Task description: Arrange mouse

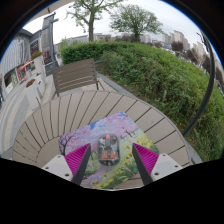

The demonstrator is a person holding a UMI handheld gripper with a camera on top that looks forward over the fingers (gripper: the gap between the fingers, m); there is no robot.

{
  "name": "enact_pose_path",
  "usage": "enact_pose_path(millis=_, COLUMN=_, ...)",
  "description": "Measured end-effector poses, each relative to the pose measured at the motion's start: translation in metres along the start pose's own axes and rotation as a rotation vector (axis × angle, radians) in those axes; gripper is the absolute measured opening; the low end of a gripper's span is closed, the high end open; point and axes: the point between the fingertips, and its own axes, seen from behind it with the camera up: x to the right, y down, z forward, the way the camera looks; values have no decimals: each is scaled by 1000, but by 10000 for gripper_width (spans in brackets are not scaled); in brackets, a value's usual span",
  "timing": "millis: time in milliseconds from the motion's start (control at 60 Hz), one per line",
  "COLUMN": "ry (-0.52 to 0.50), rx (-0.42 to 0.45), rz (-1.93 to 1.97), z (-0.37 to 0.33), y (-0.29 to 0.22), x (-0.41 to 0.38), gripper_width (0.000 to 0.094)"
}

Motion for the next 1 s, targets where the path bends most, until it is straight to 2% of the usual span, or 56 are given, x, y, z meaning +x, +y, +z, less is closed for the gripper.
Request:
enact_pose_path(millis=200, ry=-2, rx=-13, rz=-3, z=-136, y=-9, x=8, gripper_width=849)
enact_pose_path(millis=333, ry=29, rx=-12, rz=-32, z=-223, y=3, x=20, gripper_width=849)
enact_pose_path(millis=450, ry=42, rx=-12, rz=-51, z=-273, y=23, x=28, gripper_width=848)
enact_pose_path(millis=667, ry=44, rx=-17, rz=-55, z=-315, y=58, x=26, gripper_width=849)
enact_pose_path(millis=767, ry=25, rx=-17, rz=-41, z=-320, y=61, x=17, gripper_width=842)
enact_pose_path(millis=1000, ry=48, rx=21, rz=-51, z=-323, y=48, x=17, gripper_width=842)
